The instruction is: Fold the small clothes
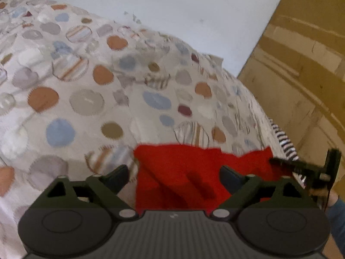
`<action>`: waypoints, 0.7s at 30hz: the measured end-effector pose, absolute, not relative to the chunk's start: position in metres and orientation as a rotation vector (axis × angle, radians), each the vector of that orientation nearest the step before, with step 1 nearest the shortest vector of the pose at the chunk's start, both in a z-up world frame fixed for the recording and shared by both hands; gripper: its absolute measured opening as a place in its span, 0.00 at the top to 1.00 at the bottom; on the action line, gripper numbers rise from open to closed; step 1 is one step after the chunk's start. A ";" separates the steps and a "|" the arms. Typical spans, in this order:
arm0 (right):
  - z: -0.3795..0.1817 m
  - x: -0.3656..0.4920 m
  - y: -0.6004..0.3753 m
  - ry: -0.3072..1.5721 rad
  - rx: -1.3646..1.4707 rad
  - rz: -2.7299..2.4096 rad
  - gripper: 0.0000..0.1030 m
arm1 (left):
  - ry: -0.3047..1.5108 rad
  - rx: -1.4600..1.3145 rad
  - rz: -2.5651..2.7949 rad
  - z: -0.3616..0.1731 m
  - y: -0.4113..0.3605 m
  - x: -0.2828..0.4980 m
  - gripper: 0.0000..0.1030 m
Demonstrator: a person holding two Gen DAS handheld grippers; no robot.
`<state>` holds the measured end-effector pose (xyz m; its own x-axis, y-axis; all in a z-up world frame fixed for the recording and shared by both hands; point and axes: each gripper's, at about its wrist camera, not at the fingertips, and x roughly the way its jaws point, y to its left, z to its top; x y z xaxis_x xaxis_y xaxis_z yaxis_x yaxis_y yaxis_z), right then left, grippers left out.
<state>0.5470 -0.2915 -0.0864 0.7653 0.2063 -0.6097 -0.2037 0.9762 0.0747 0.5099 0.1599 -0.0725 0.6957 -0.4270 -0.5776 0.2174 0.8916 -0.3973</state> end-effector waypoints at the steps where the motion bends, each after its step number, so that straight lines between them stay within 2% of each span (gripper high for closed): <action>1: -0.086 0.547 -0.290 0.659 -0.003 0.224 0.95 | 0.723 -0.318 -0.367 -0.076 0.157 0.511 0.20; 3: -0.085 0.542 -0.291 0.640 -0.004 0.222 0.97 | 0.727 -0.328 -0.357 -0.081 0.155 0.512 0.35; 5: -0.078 0.531 -0.296 0.583 -0.004 0.180 0.97 | 0.732 -0.325 -0.332 -0.084 0.153 0.515 0.66; 7: -0.067 0.516 -0.306 0.512 0.019 0.132 0.97 | 0.725 -0.317 -0.308 -0.084 0.150 0.518 0.72; 10: -0.056 0.501 -0.324 0.457 0.061 0.064 0.97 | 0.718 -0.286 -0.288 -0.086 0.142 0.525 0.76; 18: -0.093 0.510 -0.343 0.600 0.152 0.014 0.96 | 0.704 -0.205 -0.238 -0.089 0.125 0.529 0.78; 20: -0.094 0.506 -0.346 0.587 0.189 0.020 0.90 | 0.696 -0.225 -0.240 -0.085 0.131 0.525 0.72; 21: -0.092 0.503 -0.347 0.575 0.191 0.016 0.83 | 0.692 -0.236 -0.246 -0.082 0.135 0.523 0.68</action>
